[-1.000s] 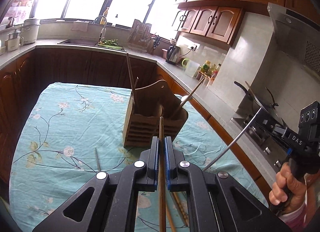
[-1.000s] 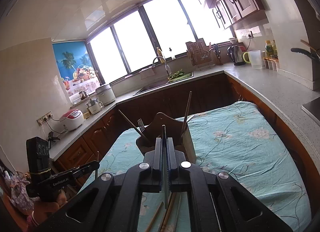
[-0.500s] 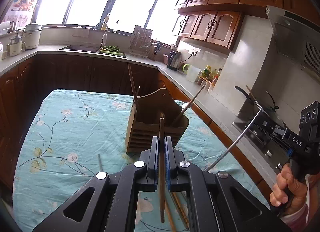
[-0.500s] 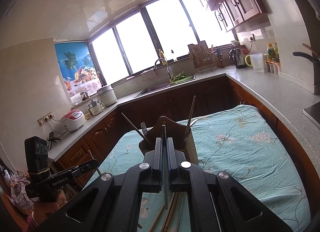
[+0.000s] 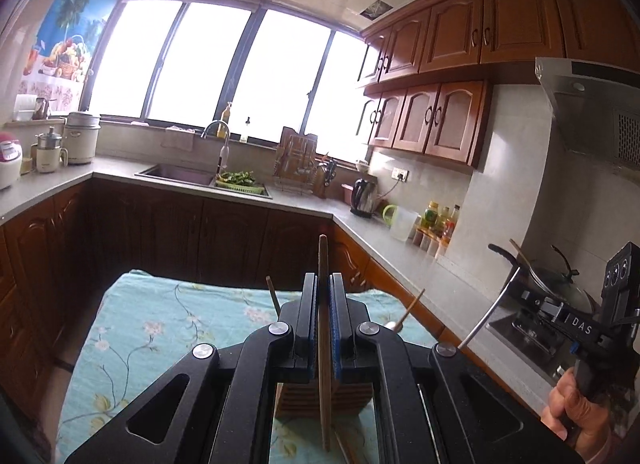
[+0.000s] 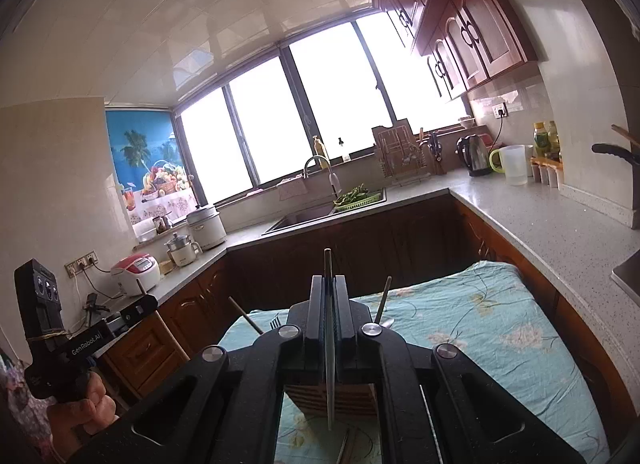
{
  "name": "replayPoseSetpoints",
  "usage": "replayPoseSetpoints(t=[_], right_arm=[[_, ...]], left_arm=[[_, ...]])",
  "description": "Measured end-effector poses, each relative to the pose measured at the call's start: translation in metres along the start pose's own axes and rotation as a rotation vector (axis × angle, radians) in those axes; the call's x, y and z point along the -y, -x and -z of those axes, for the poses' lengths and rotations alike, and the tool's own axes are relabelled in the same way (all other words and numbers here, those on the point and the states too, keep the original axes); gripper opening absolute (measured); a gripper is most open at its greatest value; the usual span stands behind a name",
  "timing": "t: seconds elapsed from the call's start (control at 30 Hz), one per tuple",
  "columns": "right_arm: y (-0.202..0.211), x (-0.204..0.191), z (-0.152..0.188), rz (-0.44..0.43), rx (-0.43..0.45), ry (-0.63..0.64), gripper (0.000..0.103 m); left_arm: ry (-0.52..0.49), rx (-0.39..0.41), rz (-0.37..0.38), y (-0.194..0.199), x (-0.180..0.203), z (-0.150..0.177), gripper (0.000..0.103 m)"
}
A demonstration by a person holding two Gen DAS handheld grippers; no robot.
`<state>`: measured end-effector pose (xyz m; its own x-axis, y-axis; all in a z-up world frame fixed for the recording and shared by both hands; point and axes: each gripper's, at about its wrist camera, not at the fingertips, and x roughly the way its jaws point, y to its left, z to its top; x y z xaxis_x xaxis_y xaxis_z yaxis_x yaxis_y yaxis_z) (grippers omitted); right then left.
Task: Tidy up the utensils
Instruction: 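Lower the sticks into the holder slots and open both tools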
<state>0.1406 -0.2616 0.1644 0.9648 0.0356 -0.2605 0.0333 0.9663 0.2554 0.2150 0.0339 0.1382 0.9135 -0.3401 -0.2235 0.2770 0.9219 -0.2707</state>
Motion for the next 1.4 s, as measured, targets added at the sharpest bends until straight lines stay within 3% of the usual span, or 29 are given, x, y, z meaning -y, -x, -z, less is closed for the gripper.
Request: replayPoseSetpoints(t=[0.3, 0.57, 0.7, 0.93, 1.27, 1.33, 1.4], right_arm=[[-0.047, 0.008, -0.019, 0.049, 0.07, 0.009, 0.003], [-0.078, 0.014, 0.026, 0.083, 0.022, 0.035, 0.003], [-0.089, 0.022, 0.047, 0.09, -0.032, 0.016, 0.003], [-0.102, 0.034, 0.064, 0.102, -0.114, -0.013, 0.0], [-0.103, 0.041, 0.06, 0.101, -0.132, -0.036, 0.0], [-0.101, 0.04, 0.059, 0.091, -0.133, -0.04, 0.001], [-0.099, 0.04, 0.058, 0.08, -0.133, -0.049, 0.007]], left_arm=[[0.069, 0.129, -0.091, -0.053, -0.011, -0.003, 0.003], [0.107, 0.084, -0.115, -0.092, -0.012, 0.059, 0.003], [0.115, 0.027, -0.109, -0.105, -0.019, 0.073, 0.003], [0.101, -0.035, -0.086, -0.112, -0.032, 0.064, 0.004], [0.105, -0.078, -0.077, -0.118, -0.046, 0.041, 0.005], [0.11, -0.091, -0.076, -0.117, -0.047, 0.04, 0.012], [0.118, -0.09, -0.086, -0.111, -0.049, 0.037, 0.036]])
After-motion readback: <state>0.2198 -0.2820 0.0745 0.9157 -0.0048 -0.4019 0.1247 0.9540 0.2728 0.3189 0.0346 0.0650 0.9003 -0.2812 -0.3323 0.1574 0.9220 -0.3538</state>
